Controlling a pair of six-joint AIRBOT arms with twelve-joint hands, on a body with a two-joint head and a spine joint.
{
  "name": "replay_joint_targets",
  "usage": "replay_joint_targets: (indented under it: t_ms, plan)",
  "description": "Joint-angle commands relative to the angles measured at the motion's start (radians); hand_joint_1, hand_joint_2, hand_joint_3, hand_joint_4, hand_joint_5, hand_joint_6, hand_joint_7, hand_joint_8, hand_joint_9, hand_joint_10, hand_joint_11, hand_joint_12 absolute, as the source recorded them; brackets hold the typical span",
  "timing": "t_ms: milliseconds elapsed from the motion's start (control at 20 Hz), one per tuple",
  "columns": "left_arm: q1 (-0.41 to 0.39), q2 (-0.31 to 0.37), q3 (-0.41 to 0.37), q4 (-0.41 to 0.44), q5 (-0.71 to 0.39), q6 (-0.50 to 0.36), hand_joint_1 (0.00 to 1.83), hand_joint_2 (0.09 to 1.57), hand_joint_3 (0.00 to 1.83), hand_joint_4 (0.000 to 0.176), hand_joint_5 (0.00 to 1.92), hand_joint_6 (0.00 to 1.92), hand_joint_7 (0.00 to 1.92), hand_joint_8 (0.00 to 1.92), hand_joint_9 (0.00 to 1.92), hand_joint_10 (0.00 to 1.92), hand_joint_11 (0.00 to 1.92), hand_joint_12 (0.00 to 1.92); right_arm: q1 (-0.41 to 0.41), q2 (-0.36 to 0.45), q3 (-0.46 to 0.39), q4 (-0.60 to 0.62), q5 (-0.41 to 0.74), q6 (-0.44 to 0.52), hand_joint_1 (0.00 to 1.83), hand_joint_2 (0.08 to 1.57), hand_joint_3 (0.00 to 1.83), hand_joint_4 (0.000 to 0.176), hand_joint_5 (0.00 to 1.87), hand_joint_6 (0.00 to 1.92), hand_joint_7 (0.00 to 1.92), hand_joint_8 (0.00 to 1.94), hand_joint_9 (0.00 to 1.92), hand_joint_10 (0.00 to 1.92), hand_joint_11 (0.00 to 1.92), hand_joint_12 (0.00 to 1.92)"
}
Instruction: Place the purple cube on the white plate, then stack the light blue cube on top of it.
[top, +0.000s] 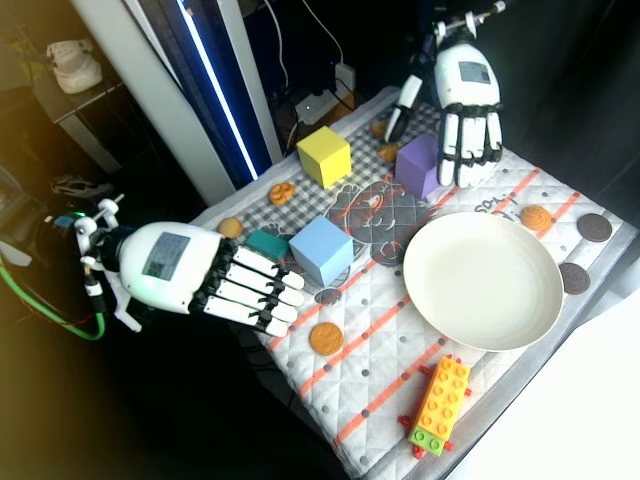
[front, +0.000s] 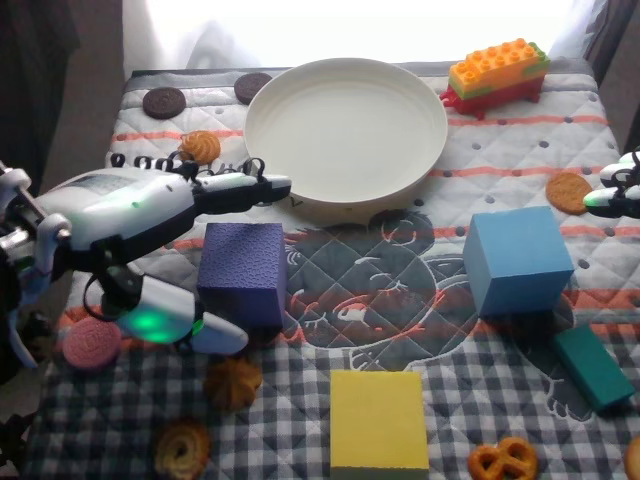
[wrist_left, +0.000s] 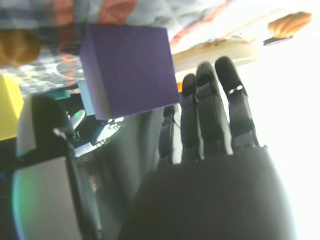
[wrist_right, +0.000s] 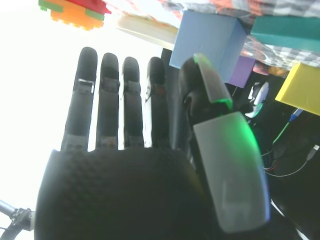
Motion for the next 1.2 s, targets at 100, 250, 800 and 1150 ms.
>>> replay_joint_targets:
  t_ms: [100, 250, 800, 1150]
  plan:
    - [-0.016, -0.014, 0.016, -0.018, -0.116, 0.000, 1.02, 0.94, 0.00, 0.069, 0.55, 0.01, 0.70, 0.02, 0.73, 0.07, 0.15, 1.14, 0.002, 0.004, 0.002, 0.020, 0.115, 0.000, 0.85, 1.31, 0.00, 0.012, 0.51, 0.00, 0.44, 0.00, 0.42, 0.00, 0.22, 0.55]
    - [-0.033, -0.023, 0.022, -0.030, -0.159, 0.000, 1.19, 1.18, 0.00, 0.000, 0.94, 0.87, 0.76, 1.40, 0.54, 1.17, 0.30, 1.62, 0.002, 0.004, 0.002, 0.020, 0.115, 0.000, 0.82, 1.32, 0.00, 0.000, 0.50, 0.00, 0.44, 0.00, 0.43, 0.00, 0.20, 0.64]
    - [-0.286, -0.123, 0.180, -0.004, -0.090, 0.000, 1.27, 1.10, 0.00, 0.000, 1.14, 0.47, 0.97, 1.26, 0.73, 1.27, 0.41, 1.65, 0.004, -0.008, 0.013, 0.020, 0.115, 0.000, 0.82, 1.34, 0.00, 0.033, 0.48, 0.00, 0.41, 0.00, 0.38, 0.00, 0.12, 0.71]
    - [-0.384, -0.338, 0.423, -0.024, 0.051, 0.000, 1.18, 1.07, 0.00, 0.000, 1.08, 0.79, 0.85, 1.27, 0.69, 1.52, 0.46, 1.76, 0.038, -0.043, 0.045, -0.007, 0.115, 0.003, 0.83, 1.35, 0.00, 0.024, 0.49, 0.00, 0.40, 0.00, 0.37, 0.00, 0.12, 0.68]
